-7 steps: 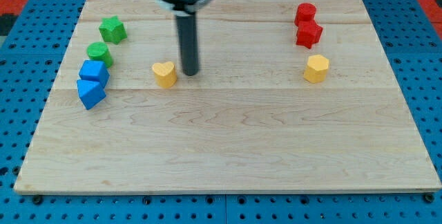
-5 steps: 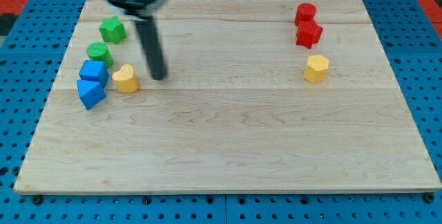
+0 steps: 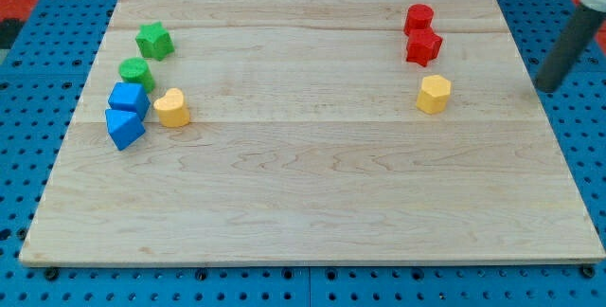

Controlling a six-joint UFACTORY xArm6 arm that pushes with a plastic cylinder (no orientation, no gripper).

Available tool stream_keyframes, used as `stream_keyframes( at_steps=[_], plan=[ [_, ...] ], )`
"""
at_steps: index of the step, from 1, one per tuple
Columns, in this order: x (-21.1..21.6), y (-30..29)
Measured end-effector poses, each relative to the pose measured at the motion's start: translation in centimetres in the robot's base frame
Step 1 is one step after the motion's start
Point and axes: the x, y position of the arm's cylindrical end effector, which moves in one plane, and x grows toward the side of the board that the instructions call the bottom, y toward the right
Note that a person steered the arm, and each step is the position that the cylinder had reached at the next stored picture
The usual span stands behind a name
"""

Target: Push the hexagon to the bottom right of heart

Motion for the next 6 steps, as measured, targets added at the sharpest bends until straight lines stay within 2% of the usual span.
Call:
stream_keyframes(
  at_steps=[3,4,5,6],
  plan=[
    [2.4,-32.4],
    [2.8,-41.2],
    [2.9,-38.6],
    [3.0,-32.0]
  ],
)
